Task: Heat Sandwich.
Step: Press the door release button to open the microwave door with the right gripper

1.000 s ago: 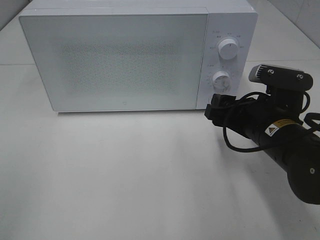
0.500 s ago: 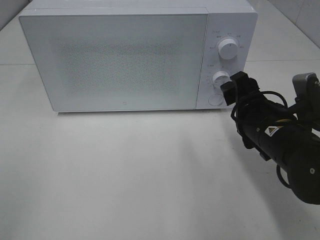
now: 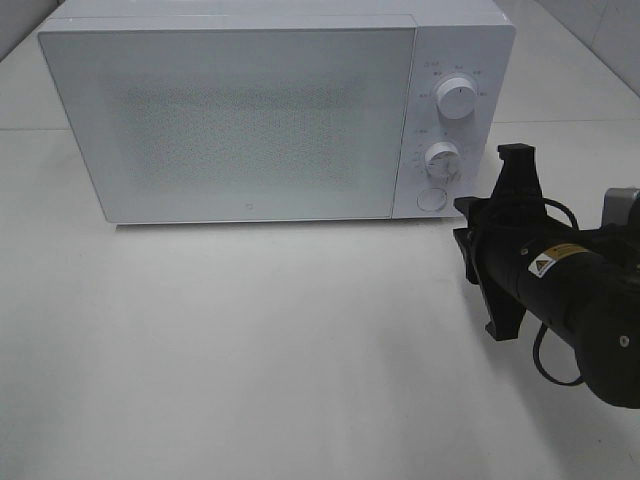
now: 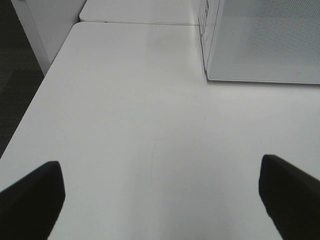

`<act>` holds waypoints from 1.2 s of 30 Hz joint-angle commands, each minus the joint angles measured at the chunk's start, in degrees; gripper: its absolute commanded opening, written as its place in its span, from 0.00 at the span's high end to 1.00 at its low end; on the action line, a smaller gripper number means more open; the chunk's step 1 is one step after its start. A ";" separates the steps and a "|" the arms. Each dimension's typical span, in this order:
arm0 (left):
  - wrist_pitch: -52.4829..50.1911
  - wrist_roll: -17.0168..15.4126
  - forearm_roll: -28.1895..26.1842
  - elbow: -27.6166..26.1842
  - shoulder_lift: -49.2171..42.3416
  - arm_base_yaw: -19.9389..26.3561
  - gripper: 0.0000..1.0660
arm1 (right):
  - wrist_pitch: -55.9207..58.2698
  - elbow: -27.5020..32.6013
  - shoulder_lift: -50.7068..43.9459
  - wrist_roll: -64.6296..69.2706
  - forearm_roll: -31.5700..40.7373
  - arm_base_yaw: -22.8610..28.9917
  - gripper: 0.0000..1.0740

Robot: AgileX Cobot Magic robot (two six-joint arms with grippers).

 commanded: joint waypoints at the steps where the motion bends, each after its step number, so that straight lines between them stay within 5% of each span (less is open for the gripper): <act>1: -0.52 -0.17 -0.69 0.11 -1.26 0.17 0.05 | 0.57 0.11 -0.17 0.52 -0.06 0.11 0.93; 2: -0.52 -0.17 -0.69 0.11 -1.26 0.17 0.05 | 0.69 0.11 -0.17 0.46 -0.06 0.11 1.00; 15: -0.52 -0.17 -0.69 0.11 -1.26 0.17 0.05 | 3.27 -0.57 -0.17 0.46 -0.63 -2.18 1.00; 26: -0.52 -0.17 -0.69 0.11 -1.26 0.17 0.05 | 9.17 -6.13 1.49 -2.35 -6.47 -9.00 1.00; 36: -0.52 -0.17 -0.69 0.11 -1.26 0.17 0.05 | 9.45 -11.52 7.96 -0.63 -8.77 -9.91 1.00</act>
